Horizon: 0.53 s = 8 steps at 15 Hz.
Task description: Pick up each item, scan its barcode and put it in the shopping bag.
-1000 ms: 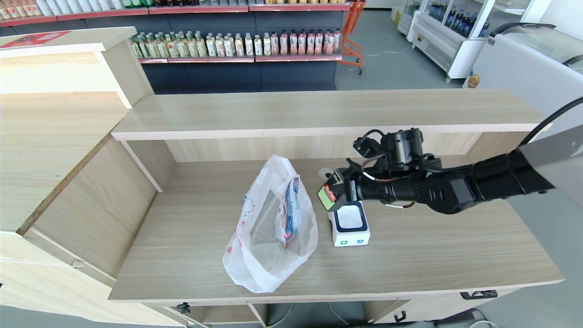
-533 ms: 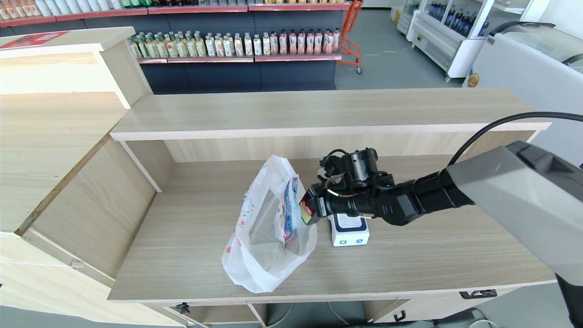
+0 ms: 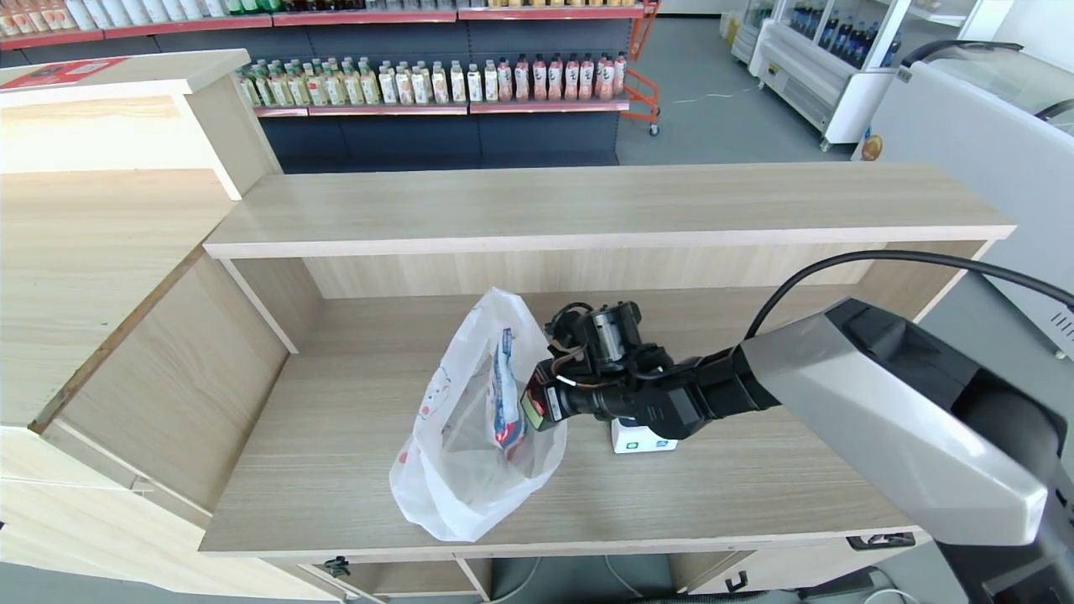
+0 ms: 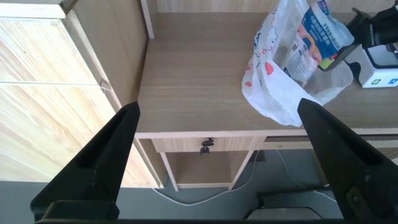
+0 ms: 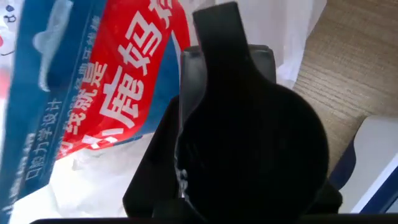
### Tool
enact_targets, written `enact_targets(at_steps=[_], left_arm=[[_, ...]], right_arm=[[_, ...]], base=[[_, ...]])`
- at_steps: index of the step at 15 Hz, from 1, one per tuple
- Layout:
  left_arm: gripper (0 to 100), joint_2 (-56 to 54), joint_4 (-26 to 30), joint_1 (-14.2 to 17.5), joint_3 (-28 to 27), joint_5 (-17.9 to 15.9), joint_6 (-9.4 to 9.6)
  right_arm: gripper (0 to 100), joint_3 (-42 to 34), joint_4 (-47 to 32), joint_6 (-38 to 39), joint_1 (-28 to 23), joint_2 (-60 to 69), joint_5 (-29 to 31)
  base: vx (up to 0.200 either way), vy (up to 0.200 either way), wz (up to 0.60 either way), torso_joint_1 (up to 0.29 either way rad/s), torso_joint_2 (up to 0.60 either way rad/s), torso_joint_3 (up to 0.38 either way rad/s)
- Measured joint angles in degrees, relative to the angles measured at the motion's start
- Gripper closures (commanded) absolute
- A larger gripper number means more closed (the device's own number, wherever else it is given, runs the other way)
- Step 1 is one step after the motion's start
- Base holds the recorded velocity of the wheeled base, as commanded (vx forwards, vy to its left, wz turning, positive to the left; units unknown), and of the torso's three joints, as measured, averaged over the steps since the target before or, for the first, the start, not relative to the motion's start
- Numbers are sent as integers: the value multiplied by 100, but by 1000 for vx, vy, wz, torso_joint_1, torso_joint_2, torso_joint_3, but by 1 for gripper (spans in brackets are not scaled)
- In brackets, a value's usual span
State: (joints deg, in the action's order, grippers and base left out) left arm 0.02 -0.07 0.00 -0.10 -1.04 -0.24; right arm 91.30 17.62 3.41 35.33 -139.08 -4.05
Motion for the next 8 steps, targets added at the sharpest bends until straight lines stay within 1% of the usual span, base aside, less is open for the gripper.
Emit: enact_targets(at_steps=[4,6,7,8], left_arm=[[0,0,0,0,0,0,2],[0,0,0,0,0,-2,0],[0,0,0,0,0,-2,0],[0,0,0,0,0,-2,0]], right_arm=[[100,29,-18,-158,-5,-149,171],[100,11,22,-469,0,-172,143],[100,11,34,-508,-9,-174,126],[0,11,50,-524,-20,-174,118]], base=[[0,0,0,0,0,0],[0,0,0,0,0,0],[0,0,0,0,0,0],[0,0,0,0,0,0]])
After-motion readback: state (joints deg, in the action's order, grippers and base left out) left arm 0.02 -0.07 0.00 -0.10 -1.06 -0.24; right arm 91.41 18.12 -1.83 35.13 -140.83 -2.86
